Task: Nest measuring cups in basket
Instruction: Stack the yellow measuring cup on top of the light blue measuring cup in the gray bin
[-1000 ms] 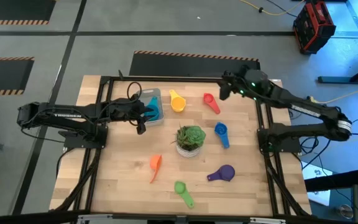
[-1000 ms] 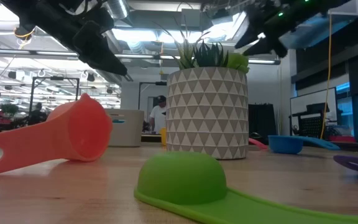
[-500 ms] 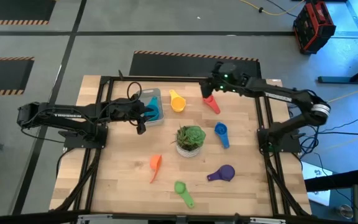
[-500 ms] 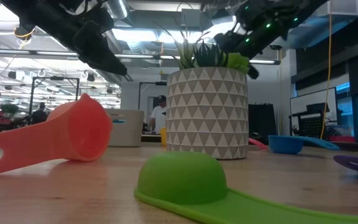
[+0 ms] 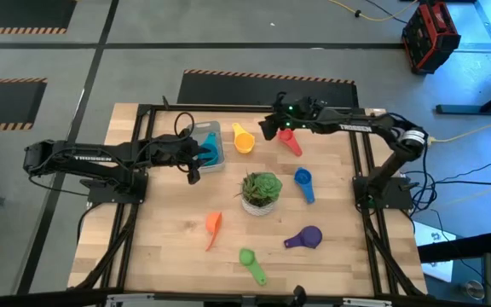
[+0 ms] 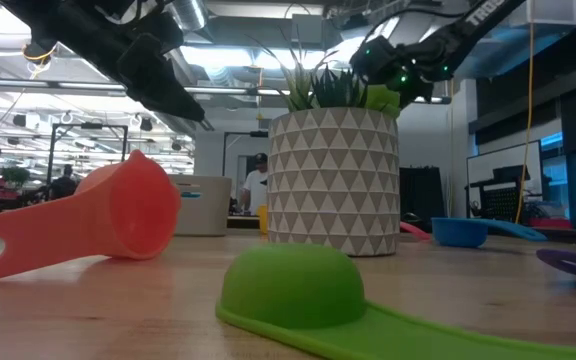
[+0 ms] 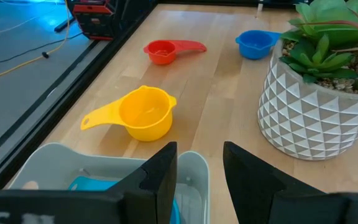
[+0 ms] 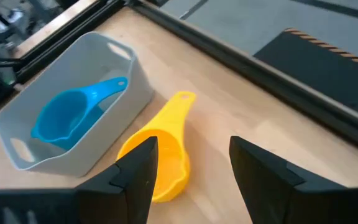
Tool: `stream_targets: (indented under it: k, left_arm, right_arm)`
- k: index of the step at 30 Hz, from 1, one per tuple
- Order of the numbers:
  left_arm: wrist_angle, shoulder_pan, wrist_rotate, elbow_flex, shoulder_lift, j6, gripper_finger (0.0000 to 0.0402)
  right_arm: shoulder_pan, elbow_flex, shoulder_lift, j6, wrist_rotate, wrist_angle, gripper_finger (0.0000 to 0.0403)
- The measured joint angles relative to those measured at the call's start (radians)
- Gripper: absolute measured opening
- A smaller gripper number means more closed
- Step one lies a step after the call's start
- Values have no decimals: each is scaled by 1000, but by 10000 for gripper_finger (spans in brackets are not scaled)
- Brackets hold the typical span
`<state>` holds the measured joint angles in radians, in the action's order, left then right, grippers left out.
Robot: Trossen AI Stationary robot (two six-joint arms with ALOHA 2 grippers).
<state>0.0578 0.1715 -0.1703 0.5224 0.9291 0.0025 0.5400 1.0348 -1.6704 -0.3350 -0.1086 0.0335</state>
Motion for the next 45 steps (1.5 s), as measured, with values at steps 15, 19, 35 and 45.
stream_targets:
  k: [15, 19, 35, 45]
  left_arm:
    - [0, 0, 0, 0, 0, -1, 124]
    - [0, 0, 0, 0, 0, -2, 124]
    - [0, 0, 0, 0, 0, -3, 124]
    - [0, 0, 0, 0, 0, -3, 124]
  right_arm:
    - [-47, 0, -194, 29, -70, 201, 204]
    - [-48, 0, -227, 31, -28, 206, 204]
    - [-52, 0, -302, 32, -18, 232, 204]
    - [-61, 0, -318, 27, -18, 232, 177]
